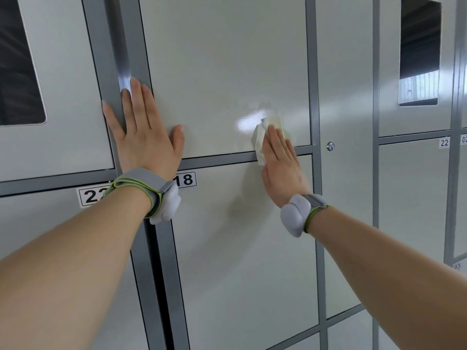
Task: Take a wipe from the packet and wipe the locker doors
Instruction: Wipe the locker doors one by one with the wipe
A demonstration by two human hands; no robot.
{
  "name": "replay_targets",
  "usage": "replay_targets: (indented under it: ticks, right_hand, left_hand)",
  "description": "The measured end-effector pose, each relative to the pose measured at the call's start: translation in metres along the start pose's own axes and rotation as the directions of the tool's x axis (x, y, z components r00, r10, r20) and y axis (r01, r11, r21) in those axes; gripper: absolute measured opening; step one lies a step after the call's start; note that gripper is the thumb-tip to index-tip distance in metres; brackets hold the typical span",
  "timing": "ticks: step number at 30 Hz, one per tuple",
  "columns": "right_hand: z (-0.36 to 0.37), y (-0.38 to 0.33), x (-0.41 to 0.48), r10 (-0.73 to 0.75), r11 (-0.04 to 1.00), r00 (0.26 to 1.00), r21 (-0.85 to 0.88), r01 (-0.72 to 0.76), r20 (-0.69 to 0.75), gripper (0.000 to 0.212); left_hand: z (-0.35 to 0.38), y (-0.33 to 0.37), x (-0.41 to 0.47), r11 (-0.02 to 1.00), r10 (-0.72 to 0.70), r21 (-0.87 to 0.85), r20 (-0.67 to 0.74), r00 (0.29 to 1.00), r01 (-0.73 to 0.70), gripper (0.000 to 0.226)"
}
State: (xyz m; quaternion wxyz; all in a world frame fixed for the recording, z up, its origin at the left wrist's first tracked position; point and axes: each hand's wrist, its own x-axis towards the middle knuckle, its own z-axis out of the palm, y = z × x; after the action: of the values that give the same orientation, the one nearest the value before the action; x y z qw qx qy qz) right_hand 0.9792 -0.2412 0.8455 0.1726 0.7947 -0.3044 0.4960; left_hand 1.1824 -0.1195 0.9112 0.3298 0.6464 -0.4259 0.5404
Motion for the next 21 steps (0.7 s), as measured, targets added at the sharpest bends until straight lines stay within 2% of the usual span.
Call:
replay_targets:
  ticks: [6, 12, 15, 21]
  right_hand:
    - [-0.010, 0.004, 0.011, 0.023, 1.000, 0.999, -0.008, -0.022, 0.025, 0.060]
    - [-0.011, -0.001, 0.044, 0.138, 0.990, 0.988, 0.050, -0.135, -0.074, 0.056]
    - [0.002, 0.000, 0.024, 0.132, 0.989, 0.984, 0.088, -0.122, -0.117, 0.056]
    - [0.011, 0.002, 0.004, 0.128, 0.984, 0.986, 0.140, -0.113, -0.104, 0.057]
  left_hand:
    - [0.000, -0.001, -0.001, 1.000, 0.002, -0.007, -0.007, 1.000, -0.002, 0.073]
    - [0.002, -0.001, -0.001, 1.000, 0.010, -0.011, -0.027, 1.000, -0.010, 0.074]
    - [0.003, -0.002, -0.001, 1.000, 0.014, -0.009, -0.037, 0.999, -0.015, 0.074]
    - [0.004, -0.003, -0.002, 1.000, 0.028, -0.012, -0.052, 0.998, -0.029, 0.072]
